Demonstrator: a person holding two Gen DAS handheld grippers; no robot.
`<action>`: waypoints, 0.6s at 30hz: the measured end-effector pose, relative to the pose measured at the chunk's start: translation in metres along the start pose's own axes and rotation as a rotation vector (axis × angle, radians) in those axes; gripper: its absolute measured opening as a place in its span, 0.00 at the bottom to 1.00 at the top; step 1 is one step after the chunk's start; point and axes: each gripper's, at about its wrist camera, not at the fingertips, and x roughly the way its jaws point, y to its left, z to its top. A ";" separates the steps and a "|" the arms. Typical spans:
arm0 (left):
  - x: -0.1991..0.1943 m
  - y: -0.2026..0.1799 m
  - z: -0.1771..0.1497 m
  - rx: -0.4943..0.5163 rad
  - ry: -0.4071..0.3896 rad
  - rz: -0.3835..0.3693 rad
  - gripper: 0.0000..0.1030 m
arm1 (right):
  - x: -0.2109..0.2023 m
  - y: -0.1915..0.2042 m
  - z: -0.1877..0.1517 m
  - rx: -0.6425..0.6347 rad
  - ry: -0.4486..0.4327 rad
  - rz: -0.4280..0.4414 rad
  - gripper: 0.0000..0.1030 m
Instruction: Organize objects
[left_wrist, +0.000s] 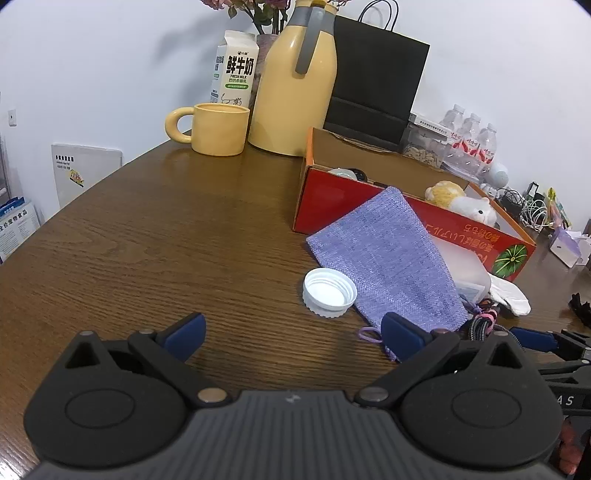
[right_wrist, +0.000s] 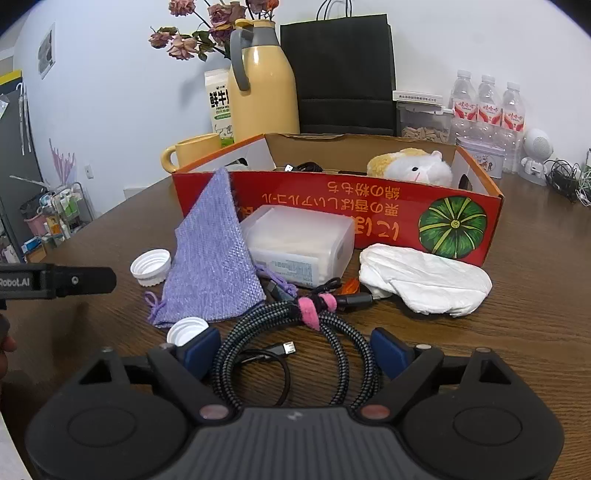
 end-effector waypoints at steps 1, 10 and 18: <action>0.000 0.000 0.000 0.001 0.000 0.001 1.00 | -0.001 0.000 0.000 0.001 -0.004 0.002 0.85; 0.002 -0.002 0.000 0.009 0.009 0.011 1.00 | -0.009 0.001 -0.001 -0.009 -0.049 0.011 0.84; 0.007 -0.005 0.003 0.030 0.020 0.029 1.00 | -0.022 0.002 -0.005 -0.029 -0.105 0.004 0.83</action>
